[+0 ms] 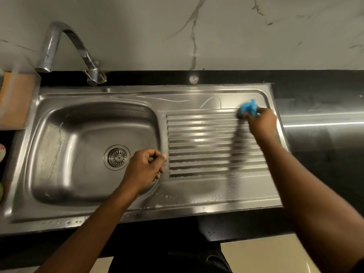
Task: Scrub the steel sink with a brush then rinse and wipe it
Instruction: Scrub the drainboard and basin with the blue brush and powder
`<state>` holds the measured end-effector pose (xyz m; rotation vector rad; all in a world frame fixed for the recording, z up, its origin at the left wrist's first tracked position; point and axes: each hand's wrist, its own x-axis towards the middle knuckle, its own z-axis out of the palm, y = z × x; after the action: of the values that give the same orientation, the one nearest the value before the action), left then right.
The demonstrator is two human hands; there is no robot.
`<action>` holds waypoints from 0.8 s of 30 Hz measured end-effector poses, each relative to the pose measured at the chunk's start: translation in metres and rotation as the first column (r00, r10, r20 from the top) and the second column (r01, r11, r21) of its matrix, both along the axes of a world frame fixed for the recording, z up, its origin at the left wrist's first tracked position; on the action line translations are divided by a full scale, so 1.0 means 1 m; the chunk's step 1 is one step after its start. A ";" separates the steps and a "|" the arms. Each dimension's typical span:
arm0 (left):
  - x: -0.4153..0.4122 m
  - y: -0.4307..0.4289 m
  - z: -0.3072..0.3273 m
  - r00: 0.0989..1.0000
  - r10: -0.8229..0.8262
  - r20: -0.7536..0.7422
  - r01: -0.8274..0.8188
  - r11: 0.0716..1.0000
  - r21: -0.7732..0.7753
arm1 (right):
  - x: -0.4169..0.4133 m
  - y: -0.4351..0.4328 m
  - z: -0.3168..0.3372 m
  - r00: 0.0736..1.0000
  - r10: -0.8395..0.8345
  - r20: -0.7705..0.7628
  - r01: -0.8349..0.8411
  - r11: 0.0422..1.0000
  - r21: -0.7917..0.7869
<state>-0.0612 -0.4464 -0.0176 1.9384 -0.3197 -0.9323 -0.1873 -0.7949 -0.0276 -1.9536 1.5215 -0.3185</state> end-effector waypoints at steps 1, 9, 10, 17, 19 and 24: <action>0.001 0.000 0.000 1.000 -0.003 0.004 0.003 1.000 -0.001 | -0.006 -0.009 0.001 0.999 -0.047 -0.026 0.046 0.999 -0.011; 0.002 -0.003 0.000 1.000 -0.020 0.011 0.020 1.000 0.006 | 0.061 0.072 -0.017 0.991 0.106 0.083 -0.110 0.993 0.040; 0.001 -0.004 0.000 1.000 -0.022 0.010 0.022 1.000 0.009 | 0.073 0.089 -0.018 0.979 0.173 0.104 -0.178 0.983 0.038; -0.001 -0.015 0.006 0.999 -0.021 0.040 0.022 1.000 -0.007 | 0.067 0.070 -0.007 0.953 0.304 0.014 -0.304 0.949 0.084; -0.002 -0.017 0.006 0.999 -0.015 0.040 0.015 1.000 -0.017 | 0.037 0.035 -0.001 0.969 0.247 -0.016 -0.246 0.968 0.049; -0.006 -0.021 0.005 0.999 -0.009 0.030 0.010 1.000 -0.018 | -0.031 -0.046 0.011 0.993 0.040 -0.109 -0.043 0.999 -0.022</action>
<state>-0.0667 -0.4675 -0.0122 1.9371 -0.3544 -0.9040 -0.2180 -0.8408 -0.0165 -2.0476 1.5493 -0.2169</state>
